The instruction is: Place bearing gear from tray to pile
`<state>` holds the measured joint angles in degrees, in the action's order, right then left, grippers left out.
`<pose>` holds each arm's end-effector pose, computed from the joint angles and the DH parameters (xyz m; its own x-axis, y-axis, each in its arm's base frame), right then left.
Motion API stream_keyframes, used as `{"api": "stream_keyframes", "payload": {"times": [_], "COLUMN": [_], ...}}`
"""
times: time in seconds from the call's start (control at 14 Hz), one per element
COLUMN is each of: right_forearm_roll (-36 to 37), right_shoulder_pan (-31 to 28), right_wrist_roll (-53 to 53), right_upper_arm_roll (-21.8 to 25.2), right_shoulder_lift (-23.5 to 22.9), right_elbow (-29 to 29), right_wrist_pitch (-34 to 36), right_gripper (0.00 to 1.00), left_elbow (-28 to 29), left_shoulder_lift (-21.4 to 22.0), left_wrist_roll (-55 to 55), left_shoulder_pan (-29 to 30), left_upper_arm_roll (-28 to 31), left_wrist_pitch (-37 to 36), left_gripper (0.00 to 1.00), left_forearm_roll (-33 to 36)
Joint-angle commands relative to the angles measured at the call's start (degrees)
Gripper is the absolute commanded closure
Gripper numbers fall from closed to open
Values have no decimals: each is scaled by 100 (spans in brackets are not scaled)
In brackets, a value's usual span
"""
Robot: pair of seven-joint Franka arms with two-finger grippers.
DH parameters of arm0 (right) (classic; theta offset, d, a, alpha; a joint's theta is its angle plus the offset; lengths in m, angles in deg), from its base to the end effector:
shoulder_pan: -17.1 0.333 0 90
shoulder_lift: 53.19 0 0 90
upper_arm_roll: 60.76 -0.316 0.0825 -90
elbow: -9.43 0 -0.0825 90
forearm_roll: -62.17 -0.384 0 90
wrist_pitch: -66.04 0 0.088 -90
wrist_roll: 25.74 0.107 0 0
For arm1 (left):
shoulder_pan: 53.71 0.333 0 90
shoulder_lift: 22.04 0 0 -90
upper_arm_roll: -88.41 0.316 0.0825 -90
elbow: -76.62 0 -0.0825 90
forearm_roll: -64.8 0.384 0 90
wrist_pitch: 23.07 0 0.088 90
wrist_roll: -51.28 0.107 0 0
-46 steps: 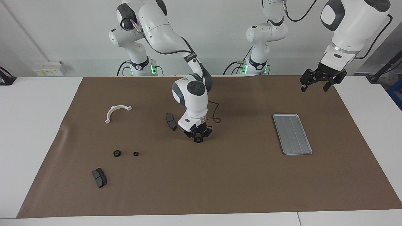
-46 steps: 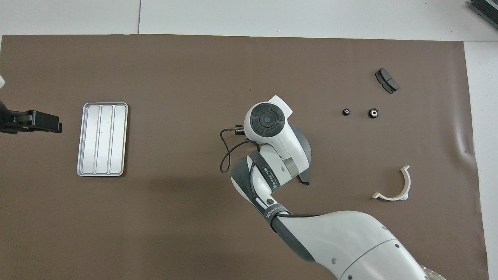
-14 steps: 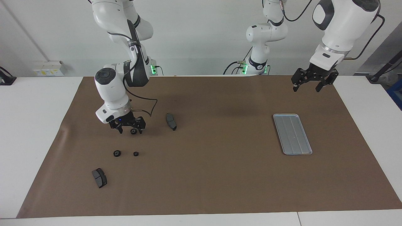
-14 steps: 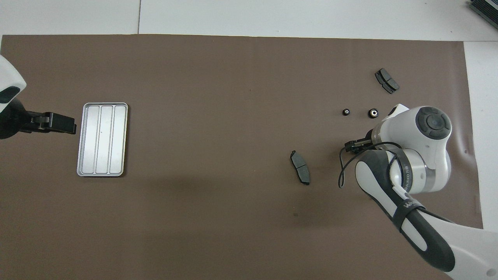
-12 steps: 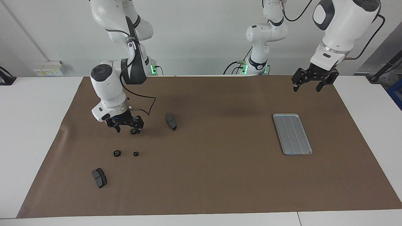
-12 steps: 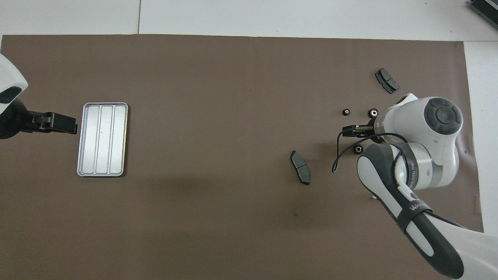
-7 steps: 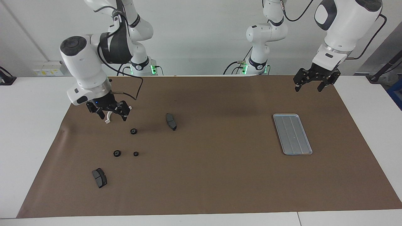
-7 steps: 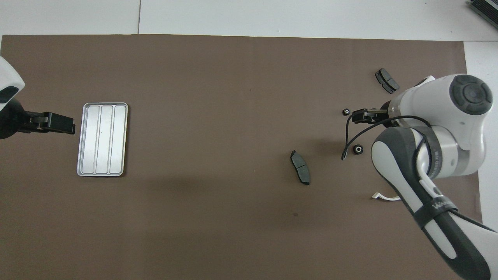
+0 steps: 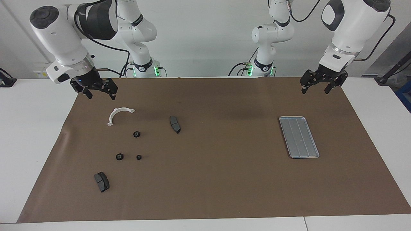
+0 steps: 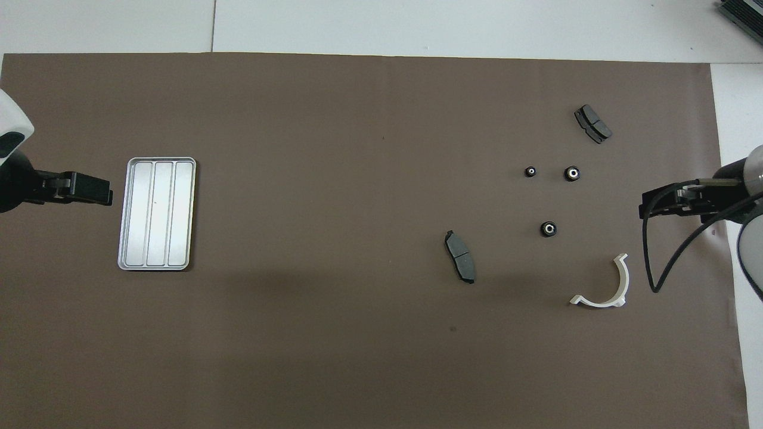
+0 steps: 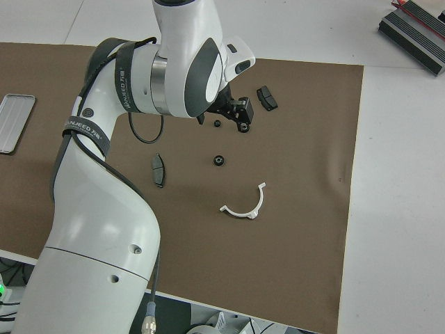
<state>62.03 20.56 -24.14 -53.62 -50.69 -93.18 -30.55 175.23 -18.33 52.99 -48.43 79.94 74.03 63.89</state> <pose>0.5413 -0.0357 0.5537 0.9939 -0.0917 -0.0619 -0.0923 -0.9957 -0.0061 0.5427 -0.0341 0.5991 0.9958 -0.0835 0.0379 -0.0837 -0.9965 0.0052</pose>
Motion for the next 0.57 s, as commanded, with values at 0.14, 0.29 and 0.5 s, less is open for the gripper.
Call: {"api": "stream_keyframes", "payload": {"times": [0.14, 0.29, 0.5], "right_forearm_roll": [84, 58, 84], "right_shoulder_pan": [-170, -179, -153], "right_wrist_roll": [-283, -292, -310], "right_upper_arm_roll": [-56, -56, -108], "right_shoulder_lift": [198, 84, 22], "right_elbow": [117, 573, 1172], "right_wrist_pitch": [104, 438, 939], "right_gripper": [0, 0, 0], "left_elbow": [114, 114, 114], "left_shoulder_lift": [139, 130, 130], "left_wrist_roll": [-21, -21, -21], "left_shoulder_pan": [17, 17, 17], "left_upper_arm_roll": [12, 12, 12], "left_wrist_pitch": [-42, -42, -42], "left_gripper": [0, 0, 0], "left_forearm_roll": [-31, -31, -31]}}
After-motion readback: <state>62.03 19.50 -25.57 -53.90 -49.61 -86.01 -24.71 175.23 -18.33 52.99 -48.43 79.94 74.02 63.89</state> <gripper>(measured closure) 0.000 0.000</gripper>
